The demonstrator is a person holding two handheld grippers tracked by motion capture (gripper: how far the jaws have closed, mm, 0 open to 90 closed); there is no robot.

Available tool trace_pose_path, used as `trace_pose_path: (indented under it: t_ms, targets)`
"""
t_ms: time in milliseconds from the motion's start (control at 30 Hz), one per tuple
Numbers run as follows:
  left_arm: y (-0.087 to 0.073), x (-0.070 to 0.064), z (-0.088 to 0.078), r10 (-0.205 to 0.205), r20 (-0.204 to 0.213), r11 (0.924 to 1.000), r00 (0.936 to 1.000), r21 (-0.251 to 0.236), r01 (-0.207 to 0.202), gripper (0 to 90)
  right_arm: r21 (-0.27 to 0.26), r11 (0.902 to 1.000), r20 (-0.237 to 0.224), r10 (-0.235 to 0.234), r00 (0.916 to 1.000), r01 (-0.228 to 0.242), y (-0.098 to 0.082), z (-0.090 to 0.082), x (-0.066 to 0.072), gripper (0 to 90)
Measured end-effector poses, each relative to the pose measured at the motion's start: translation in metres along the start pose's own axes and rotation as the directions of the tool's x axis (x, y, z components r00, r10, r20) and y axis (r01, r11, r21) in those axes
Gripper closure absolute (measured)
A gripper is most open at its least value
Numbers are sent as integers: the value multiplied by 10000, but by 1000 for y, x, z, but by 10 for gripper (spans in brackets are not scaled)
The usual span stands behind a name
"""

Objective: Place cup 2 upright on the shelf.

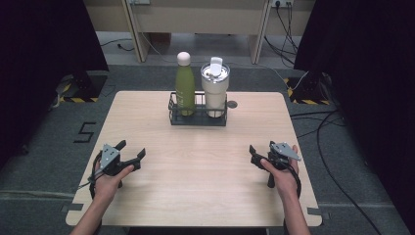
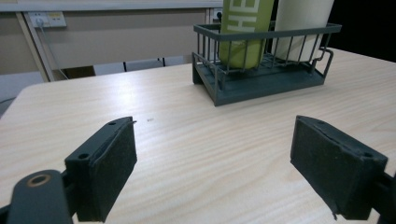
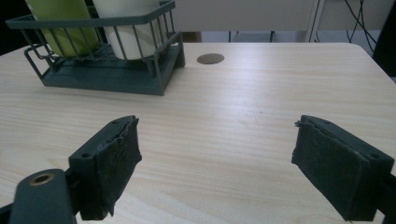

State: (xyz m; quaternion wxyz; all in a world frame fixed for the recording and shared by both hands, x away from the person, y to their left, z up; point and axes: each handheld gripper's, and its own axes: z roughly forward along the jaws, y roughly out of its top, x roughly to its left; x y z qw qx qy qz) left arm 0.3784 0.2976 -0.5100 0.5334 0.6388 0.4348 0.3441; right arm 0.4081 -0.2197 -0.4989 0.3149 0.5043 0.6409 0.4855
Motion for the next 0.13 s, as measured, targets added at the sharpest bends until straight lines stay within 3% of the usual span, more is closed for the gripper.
trace_pose_path:
  t_ms: [133]
  targets:
    - [-3,-1,-1,19,15,10000,10000,31,-19,137,-270,9996,-210,63,9998,-68,3,-2,1,109]
